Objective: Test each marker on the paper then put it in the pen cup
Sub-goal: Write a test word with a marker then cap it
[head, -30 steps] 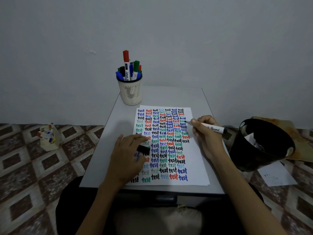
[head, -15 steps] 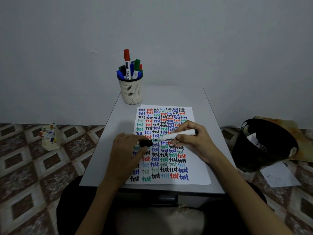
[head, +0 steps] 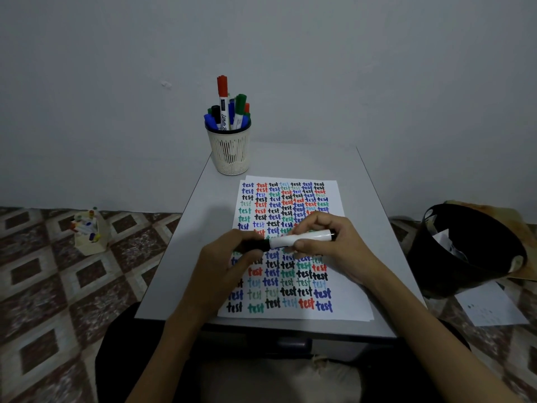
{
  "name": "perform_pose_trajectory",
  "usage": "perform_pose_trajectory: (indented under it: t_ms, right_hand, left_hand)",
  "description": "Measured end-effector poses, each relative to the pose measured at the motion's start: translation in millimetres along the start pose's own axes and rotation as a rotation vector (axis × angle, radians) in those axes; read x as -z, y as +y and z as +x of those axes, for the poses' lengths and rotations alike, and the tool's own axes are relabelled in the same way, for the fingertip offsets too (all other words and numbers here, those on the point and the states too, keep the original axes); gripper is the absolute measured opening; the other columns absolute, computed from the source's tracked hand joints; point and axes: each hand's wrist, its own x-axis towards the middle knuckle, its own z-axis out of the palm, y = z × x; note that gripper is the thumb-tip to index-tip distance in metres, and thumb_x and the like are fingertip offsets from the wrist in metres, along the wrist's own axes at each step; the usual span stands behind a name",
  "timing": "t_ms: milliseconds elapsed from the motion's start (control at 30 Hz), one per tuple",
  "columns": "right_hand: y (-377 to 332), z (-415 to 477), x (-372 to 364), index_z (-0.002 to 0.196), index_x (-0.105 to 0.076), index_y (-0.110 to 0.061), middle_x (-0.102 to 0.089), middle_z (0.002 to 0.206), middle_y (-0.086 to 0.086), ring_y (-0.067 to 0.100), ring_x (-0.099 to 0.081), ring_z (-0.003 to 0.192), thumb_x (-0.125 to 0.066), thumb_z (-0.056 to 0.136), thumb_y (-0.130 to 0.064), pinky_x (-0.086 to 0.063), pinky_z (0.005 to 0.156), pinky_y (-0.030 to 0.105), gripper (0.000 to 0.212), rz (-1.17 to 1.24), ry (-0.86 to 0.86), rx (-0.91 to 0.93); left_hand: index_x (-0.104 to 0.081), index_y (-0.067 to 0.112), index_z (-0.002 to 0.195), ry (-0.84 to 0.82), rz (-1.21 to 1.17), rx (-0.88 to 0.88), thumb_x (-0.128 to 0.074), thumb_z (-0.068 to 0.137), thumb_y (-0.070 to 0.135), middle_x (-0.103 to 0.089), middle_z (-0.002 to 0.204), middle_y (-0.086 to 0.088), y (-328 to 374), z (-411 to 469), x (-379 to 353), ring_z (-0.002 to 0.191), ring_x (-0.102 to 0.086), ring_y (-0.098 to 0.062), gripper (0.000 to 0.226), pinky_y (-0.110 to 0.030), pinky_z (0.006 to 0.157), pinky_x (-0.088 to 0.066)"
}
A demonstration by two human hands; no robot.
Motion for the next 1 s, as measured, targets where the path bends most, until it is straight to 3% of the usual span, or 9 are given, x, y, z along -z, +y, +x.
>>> perform_pose_trajectory:
  t_ms: [133,200,300,433,600,733,833,900,1000]
  right_hand:
    - [3,-2,-9,0.101,-0.072,-0.007,-0.072,0.078,0.006,0.014,-0.064,0.059,-0.071,0.084,-0.011,-0.048,0.050,0.025,0.017,-0.342,0.012,0.070]
    - [6,-2,-13,0.099,-0.075,-0.012,-0.073,0.081,0.002,0.018,-0.061,0.061,-0.072,0.085,-0.021,-0.044,0.050,0.031,0.017,-0.449,0.018,0.155]
    - [6,1,-19,0.100,-0.076,-0.014,-0.074,0.082,0.002,0.027,-0.061,0.064,-0.072,0.085,-0.022,-0.045,0.052,0.040,0.018,-0.440,0.027,0.161]
    - [7,4,-28,0.097,-0.076,-0.015,-0.071,0.073,-0.001,0.012,-0.055,0.056,-0.072,0.083,-0.020,-0.041,0.049,0.026,0.015,-0.387,0.050,0.081]
    - [3,4,-22,0.093,-0.077,-0.017,-0.070,0.073,0.003,0.017,-0.053,0.059,-0.072,0.083,-0.022,-0.040,0.053,0.030,0.012,-0.363,0.045,0.037]
    - [-1,24,-11,0.102,-0.075,-0.030,-0.066,0.080,-0.008,0.011,-0.059,0.072,-0.074,0.081,-0.033,-0.050,0.064,0.041,0.021,-0.828,0.032,0.181]
    - [-4,39,-18,0.117,-0.067,-0.035,-0.063,0.086,-0.013,0.005,-0.056,0.078,-0.062,0.085,-0.047,-0.048,0.063,0.036,0.034,-1.051,-0.089,0.306]
    - [-6,48,-26,0.116,-0.067,-0.034,-0.064,0.087,-0.010,0.007,-0.053,0.080,-0.060,0.088,-0.044,-0.041,0.064,0.032,0.031,-1.220,-0.164,0.363]
    - [-10,71,-31,0.111,-0.068,-0.029,-0.063,0.090,-0.008,0.010,-0.050,0.085,-0.064,0.089,-0.029,-0.034,0.074,0.030,0.022,-1.400,-0.095,0.372]
  left_hand:
    - [-0.067,0.020,0.103,0.063,-0.111,0.060,-0.064,0.083,0.032,-0.069,0.097,0.013,-4,1,5,0.094,-0.064,-0.002,0.023,-0.018,0.082,-0.051]
    - [-0.067,0.021,0.101,0.090,-0.138,0.079,-0.065,0.082,0.022,-0.069,0.095,0.012,-6,3,7,0.093,-0.065,-0.003,0.020,-0.018,0.082,-0.051]
    - [-0.067,0.017,0.101,0.112,-0.095,0.035,-0.064,0.081,0.012,-0.069,0.094,0.008,-6,4,9,0.092,-0.064,-0.003,0.021,-0.016,0.083,-0.050]
    - [-0.069,0.010,0.100,0.150,0.037,-0.038,-0.064,0.080,0.006,-0.068,0.094,0.002,-7,4,12,0.090,-0.063,-0.001,0.022,-0.011,0.082,-0.047]
    - [-0.069,0.011,0.102,0.138,0.027,-0.067,-0.063,0.085,0.021,-0.068,0.095,0.003,-5,5,8,0.092,-0.062,0.000,0.020,-0.011,0.083,-0.047]
    - [-0.066,0.019,0.103,0.184,-0.005,-0.025,-0.062,0.087,0.026,-0.067,0.097,0.004,-7,5,6,0.094,-0.062,-0.001,0.018,-0.013,0.082,-0.049]
    - [-0.067,0.016,0.103,0.204,0.002,0.012,-0.062,0.087,0.026,-0.066,0.096,0.006,-11,5,4,0.091,-0.061,-0.003,0.019,-0.016,0.078,-0.049]
    - [-0.064,0.018,0.108,0.208,0.007,0.061,-0.059,0.089,0.033,-0.065,0.100,0.009,-14,6,3,0.093,-0.060,-0.003,0.025,-0.019,0.079,-0.049]
    - [-0.045,0.026,0.133,0.173,0.046,0.255,-0.058,0.091,0.035,-0.048,0.128,0.020,-19,5,-1,0.117,-0.045,0.003,0.045,-0.022,0.099,-0.039]
